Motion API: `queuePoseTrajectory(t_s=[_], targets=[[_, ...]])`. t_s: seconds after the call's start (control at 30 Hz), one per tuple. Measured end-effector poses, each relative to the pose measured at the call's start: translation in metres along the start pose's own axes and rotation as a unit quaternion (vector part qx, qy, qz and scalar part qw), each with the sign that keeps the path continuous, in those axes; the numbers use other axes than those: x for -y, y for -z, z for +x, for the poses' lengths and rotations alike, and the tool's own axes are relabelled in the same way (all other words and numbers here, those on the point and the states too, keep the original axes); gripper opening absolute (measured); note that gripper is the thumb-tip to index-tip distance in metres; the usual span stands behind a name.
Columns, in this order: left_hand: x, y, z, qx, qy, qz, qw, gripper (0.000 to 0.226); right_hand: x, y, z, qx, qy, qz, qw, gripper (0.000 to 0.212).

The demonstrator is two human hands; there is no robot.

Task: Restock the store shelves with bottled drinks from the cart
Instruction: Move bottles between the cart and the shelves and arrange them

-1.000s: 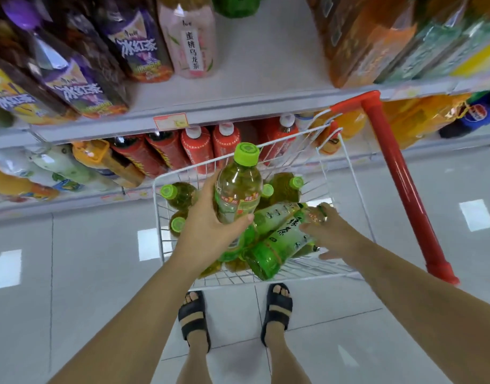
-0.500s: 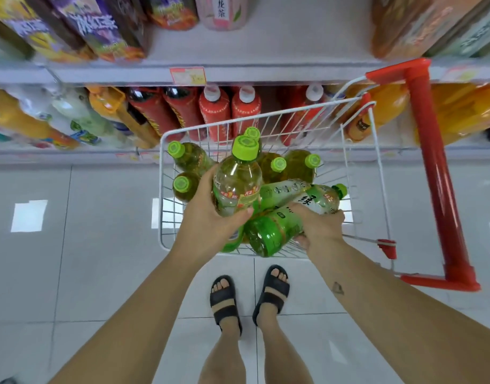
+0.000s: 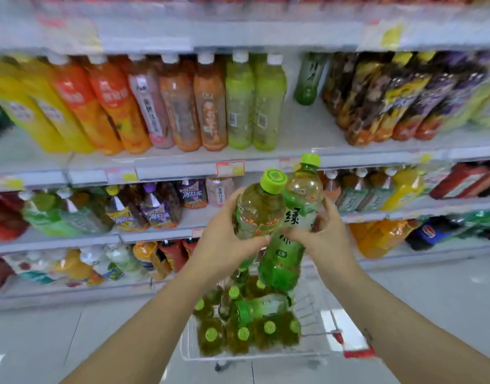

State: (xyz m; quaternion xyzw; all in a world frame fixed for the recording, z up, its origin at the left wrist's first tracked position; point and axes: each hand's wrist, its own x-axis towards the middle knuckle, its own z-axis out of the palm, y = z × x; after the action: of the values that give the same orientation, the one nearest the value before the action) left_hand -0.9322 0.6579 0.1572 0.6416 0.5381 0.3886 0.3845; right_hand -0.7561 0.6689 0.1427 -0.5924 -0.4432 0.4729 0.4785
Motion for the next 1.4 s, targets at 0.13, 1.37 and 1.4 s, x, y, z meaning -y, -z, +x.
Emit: queuePoseTrajectory(t_s=[0.13, 1.37, 1.4], targets=[[-0.046, 0.012, 0.015, -0.008, -0.099, 0.023, 0.995, 0.074, 0.058, 0.023, 0.002, 0.0, 0.093, -0.029, 0.995, 0.068], [-0.03, -0.116, 0.306, -0.159, 0.063, 0.028, 0.985, 0.081, 0.033, 0.087, 0.306, 0.017, 0.185, -0.178, 0.966, 0.059], [-0.025, -0.121, 0.295, -0.159, 0.052, 0.046, 0.985, 0.08, 0.025, 0.087, 0.295, -0.006, 0.195, -0.183, 0.964, 0.054]])
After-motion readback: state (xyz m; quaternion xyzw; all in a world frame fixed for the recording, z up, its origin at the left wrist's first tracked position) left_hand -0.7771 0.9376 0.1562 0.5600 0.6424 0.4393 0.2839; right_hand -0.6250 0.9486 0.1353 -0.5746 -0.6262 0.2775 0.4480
